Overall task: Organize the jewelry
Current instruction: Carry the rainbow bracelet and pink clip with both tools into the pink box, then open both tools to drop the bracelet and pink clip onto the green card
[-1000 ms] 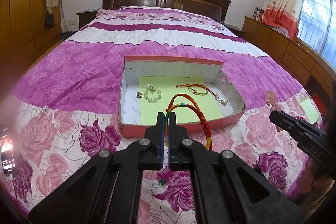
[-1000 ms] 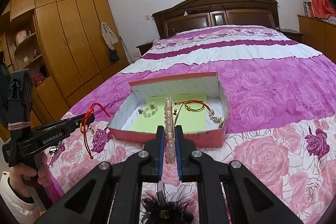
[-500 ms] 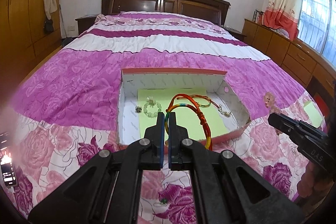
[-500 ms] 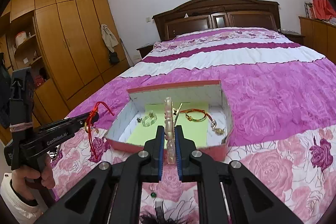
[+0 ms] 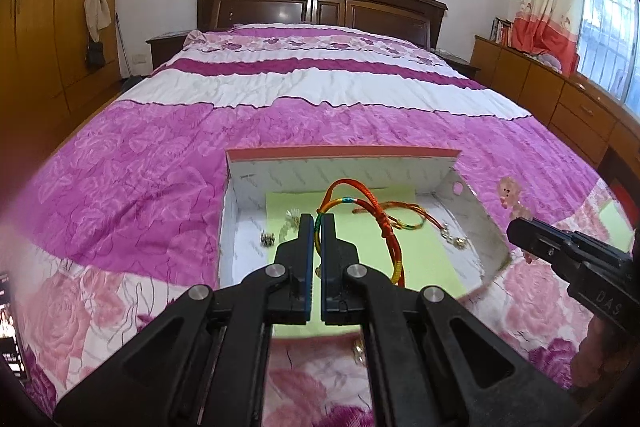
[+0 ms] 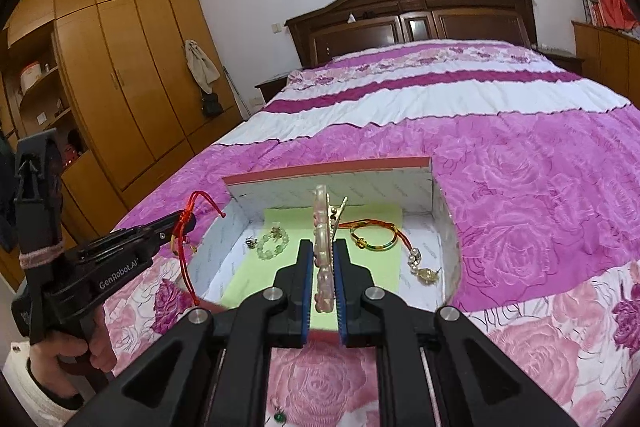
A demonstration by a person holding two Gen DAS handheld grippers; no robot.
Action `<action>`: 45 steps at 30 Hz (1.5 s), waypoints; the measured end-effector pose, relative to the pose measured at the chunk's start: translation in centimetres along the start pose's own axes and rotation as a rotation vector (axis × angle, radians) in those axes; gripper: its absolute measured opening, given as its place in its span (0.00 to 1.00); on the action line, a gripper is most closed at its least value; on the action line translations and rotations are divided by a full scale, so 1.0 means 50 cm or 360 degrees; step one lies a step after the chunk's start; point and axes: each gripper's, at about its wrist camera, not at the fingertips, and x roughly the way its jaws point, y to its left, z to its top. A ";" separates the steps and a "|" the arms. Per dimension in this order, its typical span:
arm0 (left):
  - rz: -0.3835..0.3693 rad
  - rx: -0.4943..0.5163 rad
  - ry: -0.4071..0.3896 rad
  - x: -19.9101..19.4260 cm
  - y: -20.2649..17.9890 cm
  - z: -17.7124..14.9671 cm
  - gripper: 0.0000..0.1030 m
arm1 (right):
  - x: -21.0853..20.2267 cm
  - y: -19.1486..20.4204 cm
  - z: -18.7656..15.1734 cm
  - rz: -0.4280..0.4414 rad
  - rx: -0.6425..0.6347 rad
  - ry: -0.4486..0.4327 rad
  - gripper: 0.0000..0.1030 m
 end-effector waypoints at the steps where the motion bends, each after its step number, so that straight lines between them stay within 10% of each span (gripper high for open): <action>1: 0.0008 0.0007 0.0002 0.007 -0.001 0.001 0.00 | 0.007 -0.003 0.001 -0.0006 0.0002 0.0010 0.11; 31: 0.0087 -0.0027 0.0304 0.192 0.030 -0.057 0.00 | 0.240 -0.079 -0.016 -0.0341 0.0025 0.0352 0.11; 45: 0.0084 -0.0037 0.0310 0.196 0.030 -0.054 0.00 | 0.228 -0.077 -0.011 -0.0261 0.0066 0.0309 0.20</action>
